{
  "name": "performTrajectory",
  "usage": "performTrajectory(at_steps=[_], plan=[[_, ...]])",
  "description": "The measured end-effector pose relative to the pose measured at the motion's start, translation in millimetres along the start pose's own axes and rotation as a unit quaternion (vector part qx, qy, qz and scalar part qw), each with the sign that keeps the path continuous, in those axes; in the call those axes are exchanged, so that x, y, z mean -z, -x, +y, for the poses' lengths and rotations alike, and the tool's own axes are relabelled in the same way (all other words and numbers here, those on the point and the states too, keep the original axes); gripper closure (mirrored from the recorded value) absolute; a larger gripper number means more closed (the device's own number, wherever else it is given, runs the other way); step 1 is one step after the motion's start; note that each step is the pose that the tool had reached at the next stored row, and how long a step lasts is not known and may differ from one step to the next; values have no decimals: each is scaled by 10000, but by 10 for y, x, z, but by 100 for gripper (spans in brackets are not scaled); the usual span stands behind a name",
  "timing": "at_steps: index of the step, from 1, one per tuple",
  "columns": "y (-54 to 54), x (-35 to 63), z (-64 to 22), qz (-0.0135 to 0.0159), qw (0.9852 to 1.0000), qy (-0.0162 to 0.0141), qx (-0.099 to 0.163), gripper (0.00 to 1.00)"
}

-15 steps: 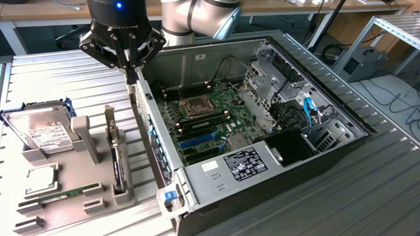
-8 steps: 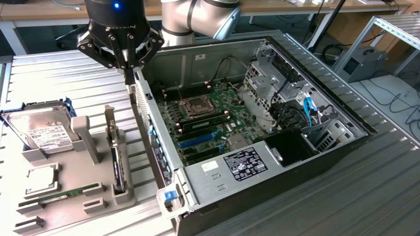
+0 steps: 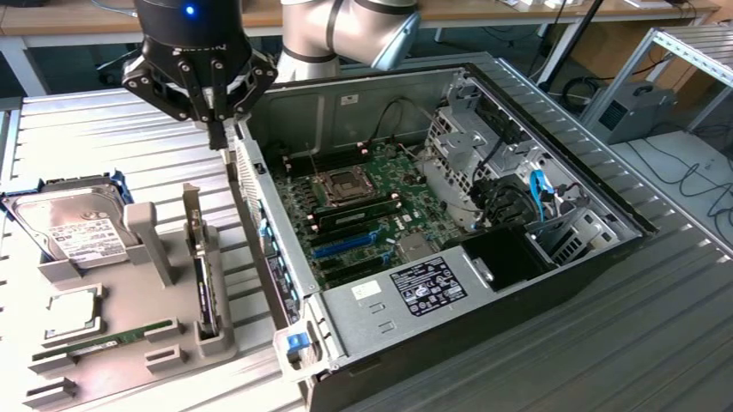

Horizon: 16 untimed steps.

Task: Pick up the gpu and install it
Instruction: 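Reach for the gpu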

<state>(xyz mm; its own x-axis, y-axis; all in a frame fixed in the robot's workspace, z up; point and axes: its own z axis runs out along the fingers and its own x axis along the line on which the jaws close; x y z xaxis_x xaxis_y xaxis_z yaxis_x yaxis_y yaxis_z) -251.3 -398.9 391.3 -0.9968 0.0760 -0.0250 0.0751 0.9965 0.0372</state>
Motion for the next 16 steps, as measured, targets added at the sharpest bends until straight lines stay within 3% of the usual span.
performTrajectory(at_steps=[7, 16], plan=[[-80, 2, -6, 0, 10000, 0, 0, 89], [-85, 2, -15, 0, 10000, 0, 0, 89]])
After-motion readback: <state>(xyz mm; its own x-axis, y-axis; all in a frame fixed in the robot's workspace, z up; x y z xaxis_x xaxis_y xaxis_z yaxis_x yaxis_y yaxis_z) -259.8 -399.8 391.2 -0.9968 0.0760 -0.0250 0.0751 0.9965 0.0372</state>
